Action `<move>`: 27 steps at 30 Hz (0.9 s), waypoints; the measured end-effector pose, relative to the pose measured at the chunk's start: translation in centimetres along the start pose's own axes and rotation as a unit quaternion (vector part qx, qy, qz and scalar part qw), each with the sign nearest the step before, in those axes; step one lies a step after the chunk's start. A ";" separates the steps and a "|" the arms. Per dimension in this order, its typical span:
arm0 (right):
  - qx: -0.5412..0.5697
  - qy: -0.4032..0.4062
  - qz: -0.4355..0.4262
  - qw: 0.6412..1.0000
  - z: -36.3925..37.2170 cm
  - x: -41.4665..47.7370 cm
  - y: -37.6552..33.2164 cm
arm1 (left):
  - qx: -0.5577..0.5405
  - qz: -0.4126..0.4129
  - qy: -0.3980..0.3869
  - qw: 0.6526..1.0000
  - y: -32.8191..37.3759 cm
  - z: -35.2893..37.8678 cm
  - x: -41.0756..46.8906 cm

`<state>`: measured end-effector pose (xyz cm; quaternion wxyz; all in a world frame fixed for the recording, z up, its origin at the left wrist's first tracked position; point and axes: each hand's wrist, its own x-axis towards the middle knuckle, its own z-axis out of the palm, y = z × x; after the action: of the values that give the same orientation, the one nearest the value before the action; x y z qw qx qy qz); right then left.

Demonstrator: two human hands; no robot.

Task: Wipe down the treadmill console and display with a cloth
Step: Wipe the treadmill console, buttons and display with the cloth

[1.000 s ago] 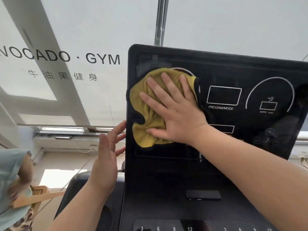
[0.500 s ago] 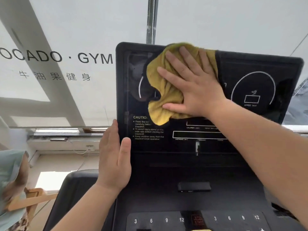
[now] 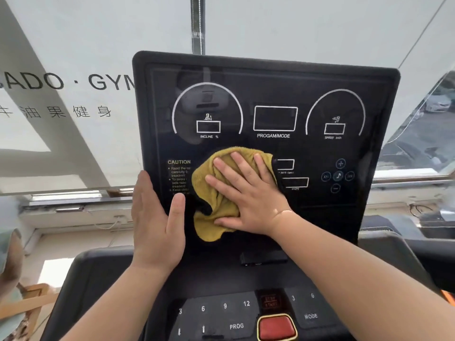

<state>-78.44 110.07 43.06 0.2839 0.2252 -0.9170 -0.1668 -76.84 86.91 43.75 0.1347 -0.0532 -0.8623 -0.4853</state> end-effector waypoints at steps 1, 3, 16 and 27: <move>-0.006 -0.005 -0.006 1.000 0.1 -0.7 0.4 | 0.010 0.008 0.009 1.000 0.3 0.2 -0.1; -0.020 -0.013 -0.020 1.000 -0.1 -1.4 1.6 | 0.031 0.024 0.023 0.999 0.9 0.6 -0.5; -0.025 0.055 0.022 0.998 -5.1 5.8 13.8 | 0.211 0.110 -0.023 0.971 3.0 4.1 -3.4; 0.008 0.024 -0.070 0.997 0.4 -5.2 7.3 | 0.267 0.110 -0.021 0.957 4.1 7.1 -5.0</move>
<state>-77.20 118.89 43.57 0.2917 0.2953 -0.8932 -0.1731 -72.41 95.28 42.22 0.1786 -0.1195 -0.9520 -0.2179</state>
